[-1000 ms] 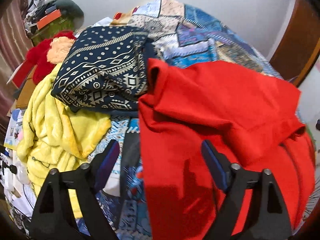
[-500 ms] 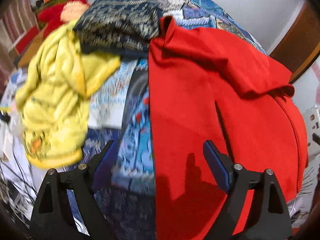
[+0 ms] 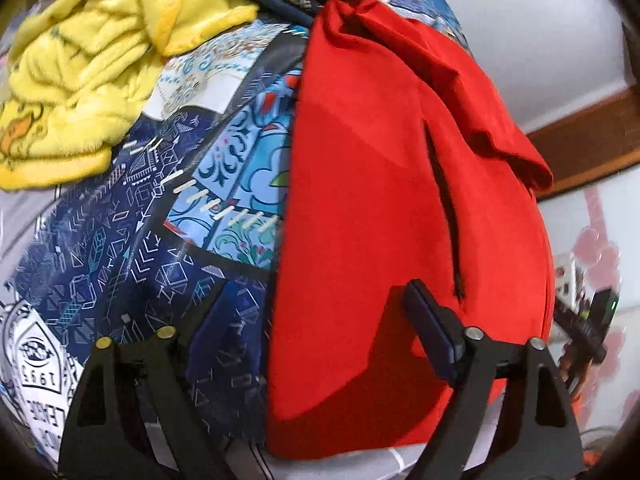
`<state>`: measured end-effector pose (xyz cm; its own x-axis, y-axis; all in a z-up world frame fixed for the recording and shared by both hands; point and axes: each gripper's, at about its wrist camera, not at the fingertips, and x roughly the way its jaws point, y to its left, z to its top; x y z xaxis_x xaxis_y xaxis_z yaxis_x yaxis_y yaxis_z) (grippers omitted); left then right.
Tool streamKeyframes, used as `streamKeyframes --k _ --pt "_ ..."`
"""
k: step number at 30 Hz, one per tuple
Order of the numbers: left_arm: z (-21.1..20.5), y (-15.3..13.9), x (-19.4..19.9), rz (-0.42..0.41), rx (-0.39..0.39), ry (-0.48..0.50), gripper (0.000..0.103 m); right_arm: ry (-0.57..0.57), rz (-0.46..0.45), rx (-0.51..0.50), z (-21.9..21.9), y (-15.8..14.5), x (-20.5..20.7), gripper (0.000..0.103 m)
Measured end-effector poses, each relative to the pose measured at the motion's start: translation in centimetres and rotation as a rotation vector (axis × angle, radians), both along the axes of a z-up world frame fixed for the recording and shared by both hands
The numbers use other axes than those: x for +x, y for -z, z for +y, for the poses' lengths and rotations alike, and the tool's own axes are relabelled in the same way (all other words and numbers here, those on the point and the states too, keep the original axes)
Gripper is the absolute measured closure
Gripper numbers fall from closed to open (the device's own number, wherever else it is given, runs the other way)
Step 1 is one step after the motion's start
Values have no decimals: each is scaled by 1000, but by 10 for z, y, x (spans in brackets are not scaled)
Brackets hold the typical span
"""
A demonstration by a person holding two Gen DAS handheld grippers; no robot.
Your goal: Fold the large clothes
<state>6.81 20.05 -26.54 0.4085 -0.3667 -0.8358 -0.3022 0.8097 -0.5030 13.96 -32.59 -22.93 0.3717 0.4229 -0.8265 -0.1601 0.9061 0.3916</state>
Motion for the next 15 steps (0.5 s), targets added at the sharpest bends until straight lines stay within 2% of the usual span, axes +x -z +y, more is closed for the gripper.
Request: streamKeyframes --k 1,2,4,5,6,7,11,15 --pt "-6 -6 -1 -17 9 23 37 -5 -1 10 0 -1 0 68" --pt "-11 -10 -2 -31 11 40 43 -12 -6 6 2 -3 0 73" --pt "-20 -19 -2 -57 16 73 70 -32 -22 -4 7 -7 -1 82" --pt "-26 -23 -1 -71 25 90 77 -41 -34 -14 11 -9 -1 86" --pt "-30 -28 1 -79 38 101 90 -52 -45 -26 14 -12 -1 88" --pt "-34 -32 4 -85 64 112 98 -63 -63 -34 17 -17 -1 90" --pt "-40 -61 16 -159 119 121 99 -87 -125 -6 23 -38 5 93" --pt "-32 -99 35 -261 115 103 99 -123 -191 34 30 -64 19 93"
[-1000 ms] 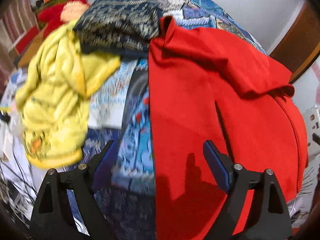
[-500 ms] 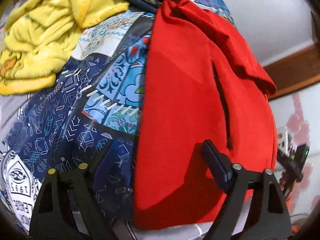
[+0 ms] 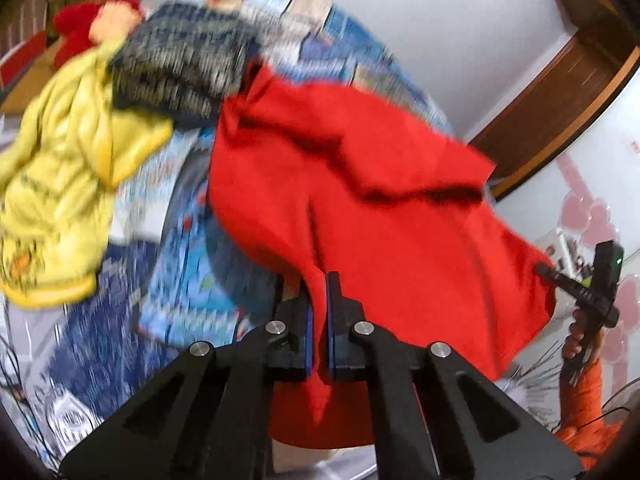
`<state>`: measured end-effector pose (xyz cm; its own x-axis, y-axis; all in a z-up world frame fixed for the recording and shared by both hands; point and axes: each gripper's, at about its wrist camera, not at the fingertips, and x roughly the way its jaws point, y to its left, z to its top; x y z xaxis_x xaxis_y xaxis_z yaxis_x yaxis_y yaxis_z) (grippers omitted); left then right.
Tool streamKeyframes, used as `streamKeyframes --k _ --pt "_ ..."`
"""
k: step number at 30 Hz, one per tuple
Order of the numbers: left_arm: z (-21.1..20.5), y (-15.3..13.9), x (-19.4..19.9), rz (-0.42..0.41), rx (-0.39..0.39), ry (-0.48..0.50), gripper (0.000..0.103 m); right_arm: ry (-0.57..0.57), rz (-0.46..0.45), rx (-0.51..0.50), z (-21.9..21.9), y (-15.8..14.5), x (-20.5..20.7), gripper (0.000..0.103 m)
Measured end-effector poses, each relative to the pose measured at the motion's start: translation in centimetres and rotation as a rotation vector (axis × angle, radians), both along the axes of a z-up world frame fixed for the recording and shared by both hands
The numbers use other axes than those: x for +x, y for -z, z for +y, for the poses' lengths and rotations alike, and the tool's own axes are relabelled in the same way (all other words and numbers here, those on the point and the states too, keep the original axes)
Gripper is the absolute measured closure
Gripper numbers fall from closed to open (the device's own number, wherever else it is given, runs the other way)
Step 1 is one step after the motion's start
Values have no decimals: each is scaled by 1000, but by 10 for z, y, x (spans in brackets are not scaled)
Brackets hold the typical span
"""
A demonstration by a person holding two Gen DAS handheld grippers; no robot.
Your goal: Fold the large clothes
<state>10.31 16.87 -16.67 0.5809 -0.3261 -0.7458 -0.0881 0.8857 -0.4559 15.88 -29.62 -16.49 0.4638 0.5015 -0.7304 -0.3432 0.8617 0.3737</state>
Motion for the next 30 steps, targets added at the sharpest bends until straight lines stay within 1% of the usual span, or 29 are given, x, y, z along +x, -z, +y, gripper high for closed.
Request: streamKeyframes --k 4,8,11,13,16,19,21,22,24,26,27,29,30 --pt "7 -40 27 -110 13 -2 99 -28 -88 -16 17 -27 25 93" --pt "22 -71 69 -197 35 -33 99 -21 -161 -37 35 -52 68 93" --pt "36 -81 104 -225 48 -83 99 11 -196 -51 46 -65 108 93" --pt "49 -79 128 -222 44 -119 99 38 -203 -48 52 -70 139 93" --pt "65 -69 172 -187 55 -174 99 82 -184 -59 61 -64 189 93" --pt "74 -46 216 -133 78 -203 99 126 -137 -89 72 -41 236 93" --pt "75 -26 239 -89 114 -212 99 167 -108 -119 76 -17 264 93" --pt "76 -16 251 -63 147 -224 99 186 -86 -141 78 -3 277 93" --pt "78 6 272 -9 196 -238 99 212 -10 -153 75 28 298 93" --pt "83 28 288 49 262 -261 99 241 54 -120 66 48 311 93" --pt "86 37 292 72 293 -262 99 252 81 -76 59 54 316 93" --pt "91 49 299 110 357 -252 99 271 111 14 45 55 324 93" --pt "93 51 299 117 369 -248 99 275 113 39 41 53 326 93"
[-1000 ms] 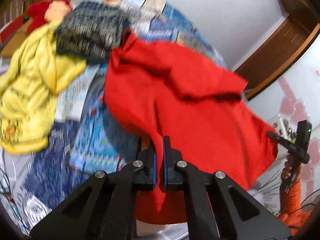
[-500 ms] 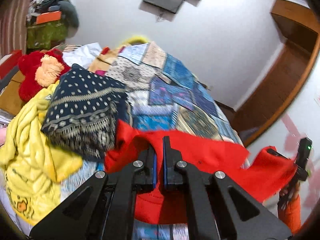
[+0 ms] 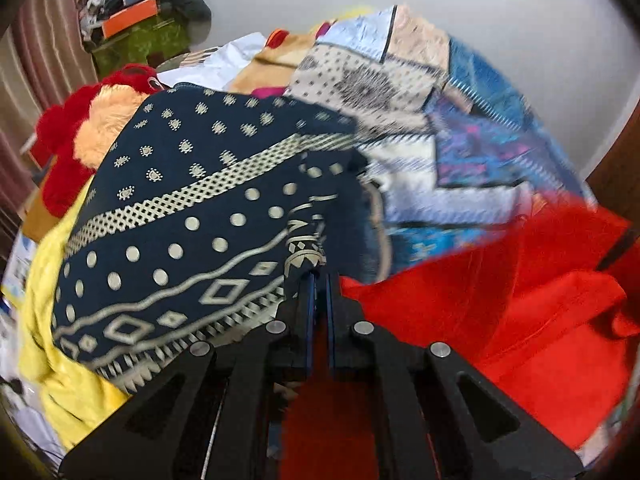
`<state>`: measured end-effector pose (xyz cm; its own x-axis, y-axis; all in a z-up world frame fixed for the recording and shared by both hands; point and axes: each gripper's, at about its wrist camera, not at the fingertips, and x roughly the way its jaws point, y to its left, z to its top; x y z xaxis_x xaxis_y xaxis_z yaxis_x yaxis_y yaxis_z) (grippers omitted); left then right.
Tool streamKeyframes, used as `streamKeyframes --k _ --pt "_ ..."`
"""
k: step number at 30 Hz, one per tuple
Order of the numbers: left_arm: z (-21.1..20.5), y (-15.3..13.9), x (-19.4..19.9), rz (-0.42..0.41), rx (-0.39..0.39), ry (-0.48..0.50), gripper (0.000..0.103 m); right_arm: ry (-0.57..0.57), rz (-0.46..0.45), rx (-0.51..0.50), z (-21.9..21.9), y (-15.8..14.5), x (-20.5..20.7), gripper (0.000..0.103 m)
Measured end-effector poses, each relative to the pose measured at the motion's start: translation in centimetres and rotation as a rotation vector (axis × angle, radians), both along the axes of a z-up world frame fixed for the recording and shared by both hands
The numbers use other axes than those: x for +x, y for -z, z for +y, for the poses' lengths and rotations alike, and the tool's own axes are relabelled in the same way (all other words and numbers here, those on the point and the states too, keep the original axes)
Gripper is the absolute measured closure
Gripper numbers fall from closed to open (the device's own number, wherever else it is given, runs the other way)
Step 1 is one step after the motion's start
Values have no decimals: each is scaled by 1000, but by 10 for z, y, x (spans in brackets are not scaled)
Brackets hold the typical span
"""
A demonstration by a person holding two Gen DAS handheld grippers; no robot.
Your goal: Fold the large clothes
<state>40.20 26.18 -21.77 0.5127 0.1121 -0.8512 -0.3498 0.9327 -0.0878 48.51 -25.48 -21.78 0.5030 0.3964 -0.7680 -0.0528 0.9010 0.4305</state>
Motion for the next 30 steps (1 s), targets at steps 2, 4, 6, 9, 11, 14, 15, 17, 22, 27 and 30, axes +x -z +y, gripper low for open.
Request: streamKeyframes --k 2,4,6,9,11,14,15,17,22,27,30 --pt "4 0 -1 6 6 16 99 -1 -22 15 -4 -13 4 93" --pt "6 -9 -4 -1 5 38 99 -20 -60 -33 1 -32 4 93" --pt "3 -23 -7 -17 13 56 98 -37 -99 -81 10 -49 3 93" --pt "-9 -50 -14 -72 22 99 65 -43 -169 -315 30 -78 0 91" --pt "-24 -71 -22 -131 52 132 45 -53 -218 -463 41 -93 -3 91" --pt "-49 -90 -26 -160 101 198 43 -89 -271 -515 48 -111 -17 91" --pt "-60 -94 -28 -169 110 231 42 -121 -270 -488 50 -114 -24 91" --pt "-77 -97 -29 -174 115 270 36 -179 -260 -430 55 -115 -34 91" --pt "-123 -84 -27 -142 94 381 34 -353 -192 -340 90 -90 -67 91" --pt "-154 -33 -22 -37 -2 447 34 -513 -115 -358 140 -38 -97 91" --pt "-159 5 -19 34 -21 440 33 -568 -88 -459 161 2 -105 91"
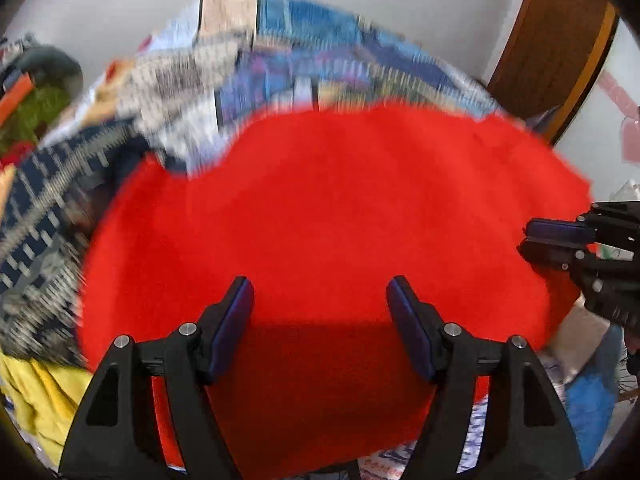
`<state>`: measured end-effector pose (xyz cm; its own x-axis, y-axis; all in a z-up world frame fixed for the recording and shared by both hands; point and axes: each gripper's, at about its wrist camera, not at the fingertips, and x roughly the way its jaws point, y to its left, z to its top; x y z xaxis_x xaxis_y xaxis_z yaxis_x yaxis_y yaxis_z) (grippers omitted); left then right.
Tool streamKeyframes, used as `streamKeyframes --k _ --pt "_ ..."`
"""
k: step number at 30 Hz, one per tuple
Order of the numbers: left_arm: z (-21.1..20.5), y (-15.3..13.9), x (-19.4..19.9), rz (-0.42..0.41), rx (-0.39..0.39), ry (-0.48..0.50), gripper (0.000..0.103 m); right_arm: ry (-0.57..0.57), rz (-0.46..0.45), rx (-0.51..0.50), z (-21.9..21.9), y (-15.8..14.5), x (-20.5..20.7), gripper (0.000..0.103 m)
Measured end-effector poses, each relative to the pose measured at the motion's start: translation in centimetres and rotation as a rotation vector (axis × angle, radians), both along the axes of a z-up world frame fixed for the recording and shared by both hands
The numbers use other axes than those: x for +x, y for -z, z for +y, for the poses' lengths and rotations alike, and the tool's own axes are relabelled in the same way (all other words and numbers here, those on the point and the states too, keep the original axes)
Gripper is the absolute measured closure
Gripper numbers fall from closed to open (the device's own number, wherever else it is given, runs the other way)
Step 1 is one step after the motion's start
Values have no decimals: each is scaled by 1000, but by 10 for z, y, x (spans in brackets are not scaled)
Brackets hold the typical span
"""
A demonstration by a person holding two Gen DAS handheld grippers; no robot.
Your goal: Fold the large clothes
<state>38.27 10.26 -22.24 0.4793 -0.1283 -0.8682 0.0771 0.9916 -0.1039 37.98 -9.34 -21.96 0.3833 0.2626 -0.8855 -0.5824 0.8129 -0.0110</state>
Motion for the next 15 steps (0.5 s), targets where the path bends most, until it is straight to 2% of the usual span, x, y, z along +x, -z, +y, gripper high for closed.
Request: streamKeyframes --k 2,6,7,8,9,10,12,14,15 --pt "0 17 -4 -7 18 -8 28 -42 -43 -86 8 24 -5 91" --pt "0 21 -14 -66 42 -2 25 -64 -142 -124 2 27 -15 91" --pt "-1 21 -16 -72 56 2 25 -38 -175 -157 -2 26 -16 76" --pt "-3 21 -18 -77 70 7 25 7 -222 -197 -8 25 -15 32" --pt "-4 21 -20 -81 83 14 25 65 -273 -242 -16 24 -13 7" --pt "-4 19 -23 -84 93 17 25 117 -297 -254 -28 23 -9 0" --pt "-1 19 -29 -90 97 17 25 151 -189 -164 -53 26 0 0" --pt "7 18 -38 -92 82 7 25 216 -65 -32 -88 29 9 0" --pt "10 18 -41 -93 79 2 22 246 -42 -17 -100 30 10 0"
